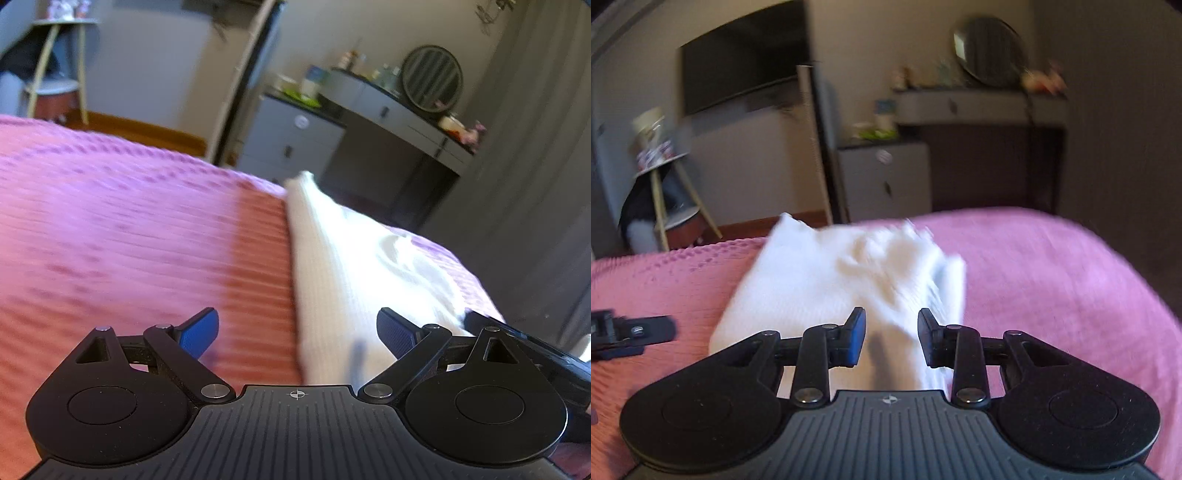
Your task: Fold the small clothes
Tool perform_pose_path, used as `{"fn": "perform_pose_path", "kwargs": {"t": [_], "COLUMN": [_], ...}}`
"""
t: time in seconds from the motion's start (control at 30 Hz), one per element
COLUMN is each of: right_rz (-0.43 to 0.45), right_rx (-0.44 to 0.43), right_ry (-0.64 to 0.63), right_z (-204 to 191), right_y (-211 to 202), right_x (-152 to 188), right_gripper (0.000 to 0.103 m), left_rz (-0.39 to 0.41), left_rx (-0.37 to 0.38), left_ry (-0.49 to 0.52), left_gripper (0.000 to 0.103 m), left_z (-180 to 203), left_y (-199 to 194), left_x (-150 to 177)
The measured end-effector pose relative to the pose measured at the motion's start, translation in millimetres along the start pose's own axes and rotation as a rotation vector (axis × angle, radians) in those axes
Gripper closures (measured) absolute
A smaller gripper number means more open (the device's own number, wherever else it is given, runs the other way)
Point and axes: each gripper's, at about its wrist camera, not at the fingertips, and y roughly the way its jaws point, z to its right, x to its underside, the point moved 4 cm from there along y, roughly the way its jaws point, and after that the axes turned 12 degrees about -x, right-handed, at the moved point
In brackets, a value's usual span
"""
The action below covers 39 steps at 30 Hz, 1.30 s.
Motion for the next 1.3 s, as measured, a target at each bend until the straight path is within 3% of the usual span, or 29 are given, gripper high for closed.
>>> {"fn": "perform_pose_path", "kwargs": {"t": [0.13,0.27,0.5,0.53,0.57,0.63,0.7,0.8,0.9,0.97,1.0,1.03,1.1,1.23,1.3], "right_rz": [-0.117,-0.134,-0.096,-0.065,-0.033,-0.002,-0.045,-0.127,-0.099,-0.085,-0.089,-0.09,-0.094,-0.094,-0.108], "right_rx": [0.007,-0.014,-0.128,-0.131,-0.118,-0.08,-0.087,-0.121,-0.201,-0.283,-0.3,-0.315,-0.337,-0.371,-0.367], "right_ry": [-0.086,-0.259,-0.099,-0.068,-0.038,0.012,0.085,0.204,0.359,0.441,0.465,0.467,0.479,0.582,0.583], "right_z": [1.7,3.2,20.7,24.1,29.1,41.0,55.4,76.3,97.8,106.4,108.3,108.8,110.5,115.4,107.0], "right_y": [37.7,50.3,32.2,24.5,17.9,14.4,25.7,51.8,61.0,64.6,66.8,69.0,72.2,82.0,81.4], "right_x": [11.5,35.4,16.4,12.5,9.9,6.4,8.9,18.6,20.1,20.6,22.4,24.2,26.8,29.9,23.4], "right_gripper": [0.074,0.076,0.074,0.068,0.047,0.021,0.022,0.024,0.025,0.048,0.049,0.051,0.05,0.045,0.056], "left_rz": [-0.104,-0.066,-0.044,-0.033,-0.014,0.037,0.026,-0.063,-0.133,-0.141,-0.139,-0.14,-0.147,-0.194,-0.188], "left_rx": [-0.075,-0.116,-0.102,-0.103,-0.111,-0.129,-0.099,-0.028,0.052,0.091,0.1,0.106,0.117,0.128,0.142], "left_ry": [0.057,0.192,0.198,0.195,0.187,0.166,0.137,0.098,0.089,0.061,0.038,0.017,0.006,-0.042,-0.045], "left_gripper": [0.008,0.002,0.0,0.0,0.0,0.0,0.0,0.0,0.0,0.0,0.001,0.003,0.024,0.052,0.062], "left_z": [10.6,22.2,15.3,15.3,15.0,14.7,17.9,24.4,30.9,33.2,33.3,33.2,35.0,37.7,37.1], "left_y": [37.2,53.2,45.7,42.4,38.6,34.2,42.2,65.6,86.8,94.5,97.6,99.7,103.3,101.2,85.5], "left_x": [11.6,28.4,17.8,14.2,9.6,0.6,-6.1,-8.0,-6.4,-5.4,-5.4,-5.3,-6.4,-11.5,-16.0]}}
